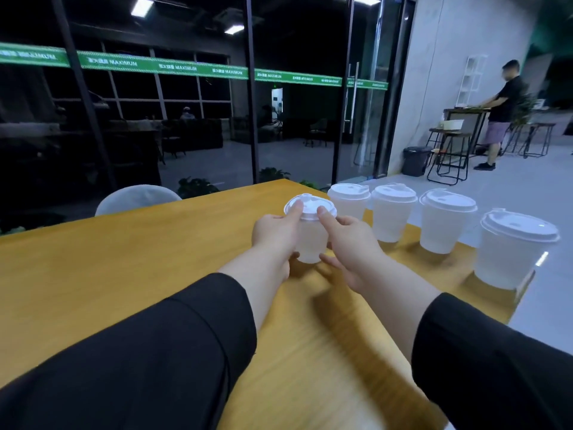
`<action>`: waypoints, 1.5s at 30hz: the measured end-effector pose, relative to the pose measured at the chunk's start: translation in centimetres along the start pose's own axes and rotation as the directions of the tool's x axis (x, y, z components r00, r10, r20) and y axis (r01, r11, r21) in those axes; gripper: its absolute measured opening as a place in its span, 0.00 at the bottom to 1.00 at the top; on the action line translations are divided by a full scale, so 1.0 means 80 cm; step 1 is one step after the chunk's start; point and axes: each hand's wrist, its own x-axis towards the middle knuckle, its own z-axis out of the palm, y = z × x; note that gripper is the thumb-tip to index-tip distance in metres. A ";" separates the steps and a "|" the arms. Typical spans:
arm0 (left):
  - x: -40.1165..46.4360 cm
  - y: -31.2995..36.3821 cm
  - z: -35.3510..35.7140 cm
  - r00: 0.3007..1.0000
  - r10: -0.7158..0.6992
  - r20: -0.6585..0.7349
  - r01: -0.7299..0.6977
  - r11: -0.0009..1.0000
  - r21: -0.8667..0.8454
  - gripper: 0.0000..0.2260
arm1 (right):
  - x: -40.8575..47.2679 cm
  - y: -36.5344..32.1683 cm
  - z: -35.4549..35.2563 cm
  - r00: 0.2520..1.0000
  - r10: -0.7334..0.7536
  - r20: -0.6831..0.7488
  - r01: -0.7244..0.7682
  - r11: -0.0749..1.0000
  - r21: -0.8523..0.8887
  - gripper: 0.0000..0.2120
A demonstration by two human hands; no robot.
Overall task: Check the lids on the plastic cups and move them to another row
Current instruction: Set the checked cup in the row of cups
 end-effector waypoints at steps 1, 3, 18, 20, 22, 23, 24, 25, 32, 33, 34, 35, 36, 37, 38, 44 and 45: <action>0.005 0.003 0.003 1.000 0.001 -0.009 -0.001 1.000 0.013 0.19 | 0.008 -0.001 0.004 1.000 0.012 -0.004 -0.012 1.000 0.003 0.22; 0.012 0.011 0.007 0.999 -0.017 -0.027 0.018 1.000 0.017 0.19 | 0.022 -0.005 0.012 0.999 0.036 -0.029 -0.036 0.999 0.002 0.18; -0.089 -0.011 -0.272 0.914 0.121 -0.387 -0.090 0.991 0.097 0.12 | -0.136 -0.011 0.175 0.971 -0.013 0.237 -0.026 0.987 0.160 0.14; -0.137 -0.011 -0.356 0.864 0.170 -0.474 -0.122 0.984 0.132 0.11 | -0.182 -0.011 0.228 0.935 -0.019 0.354 -0.037 0.988 0.149 0.15; -0.190 -0.013 -0.439 0.791 0.218 -0.572 -0.135 0.973 0.185 0.09 | -0.233 -0.011 0.286 0.880 -0.009 0.475 -0.070 0.986 0.148 0.15; -0.217 -0.016 -0.478 0.748 0.236 -0.620 -0.134 0.969 0.207 0.09 | -0.260 -0.012 0.316 0.852 -0.003 0.523 -0.086 0.986 0.145 0.16; -0.245 -0.019 -0.514 0.703 0.253 -0.664 -0.134 0.965 0.225 0.10 | -0.288 -0.013 0.345 0.824 -0.001 0.567 -0.099 0.984 0.145 0.16; -0.272 -0.024 -0.547 0.658 0.267 -0.704 -0.127 0.961 0.246 0.11 | -0.318 -0.014 0.372 0.794 -0.004 0.607 -0.109 0.983 0.148 0.16; -0.392 -0.067 -0.677 0.544 0.304 -0.782 -0.086 0.947 0.308 0.10 | -0.489 0.013 0.515 0.693 -0.128 0.710 0.056 0.991 0.124 0.15; -0.390 -0.072 -0.687 0.569 0.285 -0.772 -0.075 0.952 0.296 0.08 | -0.497 0.021 0.528 0.706 -0.138 0.695 0.078 0.990 0.117 0.15; -0.385 -0.074 -0.693 0.600 0.263 -0.755 -0.052 0.955 0.291 0.07 | -0.500 0.029 0.539 0.725 -0.143 0.673 0.088 0.989 0.115 0.14; -0.377 -0.075 -0.698 0.628 0.242 -0.740 -0.024 0.956 0.292 0.08 | -0.499 0.036 0.549 0.746 -0.149 0.649 0.089 0.988 0.124 0.14; -0.367 -0.074 -0.700 0.651 0.227 -0.724 -0.008 0.956 0.292 0.11 | -0.494 0.042 0.560 0.765 -0.152 0.626 0.082 0.987 0.140 0.14; -0.356 -0.073 -0.702 0.665 0.215 -0.716 -0.004 0.959 0.284 0.14 | -0.487 0.044 0.569 0.784 -0.157 0.601 0.075 0.984 0.160 0.14; -0.344 -0.070 -0.703 0.670 0.213 -0.711 -0.017 0.962 0.272 0.16 | -0.477 0.047 0.579 0.797 -0.158 0.583 0.070 0.983 0.172 0.14; -0.282 -0.068 -0.712 0.667 0.310 -0.678 -0.151 0.947 0.284 0.22 | -0.411 0.063 0.643 0.794 -0.193 0.576 0.157 0.981 0.112 0.23; -0.272 -0.068 -0.715 0.667 0.314 -0.675 -0.170 0.947 0.273 0.25 | -0.404 0.064 0.654 0.779 -0.189 0.599 0.148 0.982 0.117 0.20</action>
